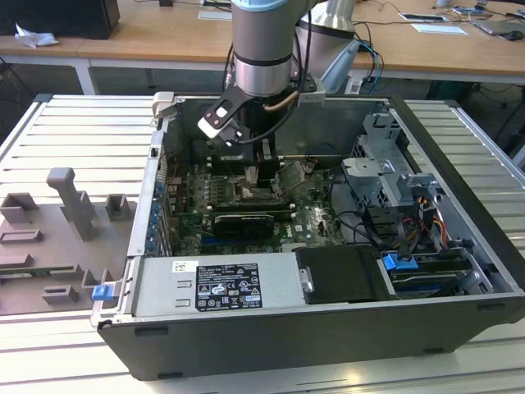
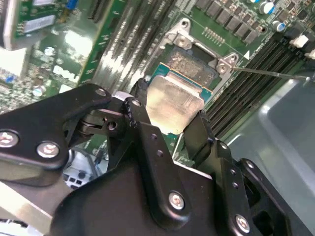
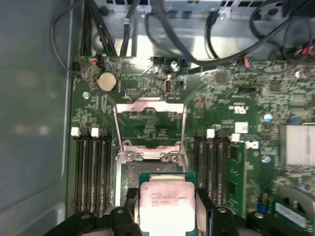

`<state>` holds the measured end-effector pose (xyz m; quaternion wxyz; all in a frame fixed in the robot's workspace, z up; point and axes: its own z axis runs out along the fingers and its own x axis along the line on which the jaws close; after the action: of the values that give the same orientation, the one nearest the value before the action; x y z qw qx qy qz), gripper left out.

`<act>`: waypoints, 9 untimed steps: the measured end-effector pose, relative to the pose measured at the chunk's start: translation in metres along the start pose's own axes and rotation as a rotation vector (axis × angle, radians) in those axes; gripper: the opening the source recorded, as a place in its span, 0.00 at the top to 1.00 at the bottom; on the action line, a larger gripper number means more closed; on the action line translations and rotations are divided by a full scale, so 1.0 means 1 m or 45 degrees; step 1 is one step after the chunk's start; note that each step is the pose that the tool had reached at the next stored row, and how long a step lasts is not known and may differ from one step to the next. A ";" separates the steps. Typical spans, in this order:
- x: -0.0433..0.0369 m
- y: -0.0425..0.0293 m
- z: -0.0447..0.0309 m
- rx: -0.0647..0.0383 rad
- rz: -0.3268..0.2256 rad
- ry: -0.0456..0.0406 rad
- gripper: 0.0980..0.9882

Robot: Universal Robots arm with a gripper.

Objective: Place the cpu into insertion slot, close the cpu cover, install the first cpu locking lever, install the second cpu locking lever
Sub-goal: 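Place the cpu into insertion slot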

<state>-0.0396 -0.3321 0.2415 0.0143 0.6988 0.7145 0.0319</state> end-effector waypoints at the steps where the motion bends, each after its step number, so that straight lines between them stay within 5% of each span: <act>1: 0.0013 -0.0016 0.0020 0.000 0.000 0.000 0.50; 4: 0.0067 -0.0033 0.0102 0.000 -0.001 0.000 0.50; 9: 0.0066 -0.0040 0.0134 0.000 0.001 -0.001 0.50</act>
<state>-0.0428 -0.3253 0.2280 0.0144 0.6990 0.7142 0.0316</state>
